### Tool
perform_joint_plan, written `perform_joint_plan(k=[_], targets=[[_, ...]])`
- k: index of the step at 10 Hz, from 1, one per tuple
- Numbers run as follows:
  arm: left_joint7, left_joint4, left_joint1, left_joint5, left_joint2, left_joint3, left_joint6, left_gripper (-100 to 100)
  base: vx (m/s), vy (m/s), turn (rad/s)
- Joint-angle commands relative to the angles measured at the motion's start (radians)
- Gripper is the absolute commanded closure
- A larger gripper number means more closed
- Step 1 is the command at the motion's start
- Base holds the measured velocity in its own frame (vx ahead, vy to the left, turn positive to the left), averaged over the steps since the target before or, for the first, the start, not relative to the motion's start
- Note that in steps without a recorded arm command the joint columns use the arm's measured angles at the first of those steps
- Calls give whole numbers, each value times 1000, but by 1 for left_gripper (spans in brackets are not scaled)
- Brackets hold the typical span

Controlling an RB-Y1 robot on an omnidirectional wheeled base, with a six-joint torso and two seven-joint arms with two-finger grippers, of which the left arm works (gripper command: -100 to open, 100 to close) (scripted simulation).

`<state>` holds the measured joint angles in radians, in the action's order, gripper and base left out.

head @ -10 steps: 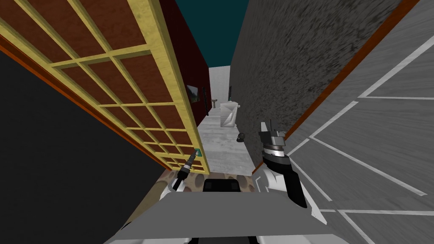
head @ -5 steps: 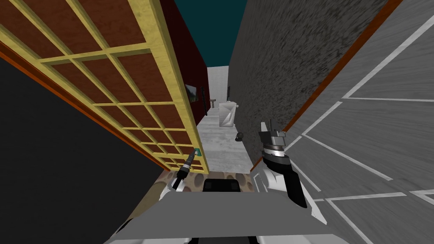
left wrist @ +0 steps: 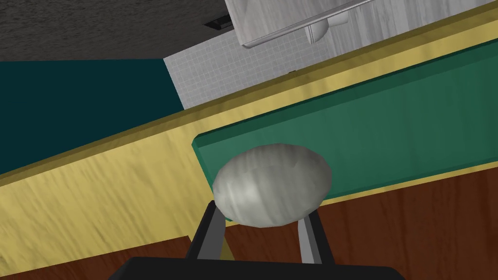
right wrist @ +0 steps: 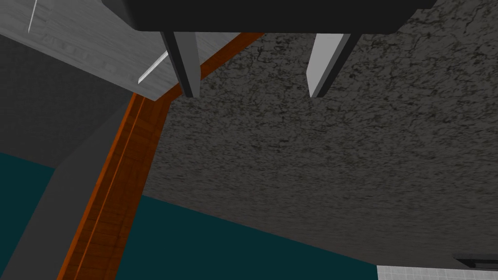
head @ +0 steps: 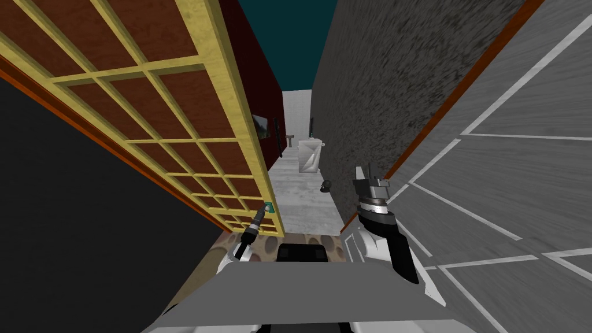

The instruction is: Pull the door open

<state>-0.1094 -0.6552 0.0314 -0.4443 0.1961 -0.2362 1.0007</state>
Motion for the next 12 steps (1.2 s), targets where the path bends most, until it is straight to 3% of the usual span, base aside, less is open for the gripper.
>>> perform_joint_plan(k=[1,2,7,9,12], targets=[[6,50,19,-7,-18,18,29,100,-7,3,-8],[-33,54,22,11,-15,26,27,100,-22,-1,-86],[-33,54,22,11,-15,26,27,100,-10,1,-3],[-98,61,27,48,-11,40,23,100,-45,-1,-77],[-111,61,27,48,-11,40,23,100,-21,0,-24]])
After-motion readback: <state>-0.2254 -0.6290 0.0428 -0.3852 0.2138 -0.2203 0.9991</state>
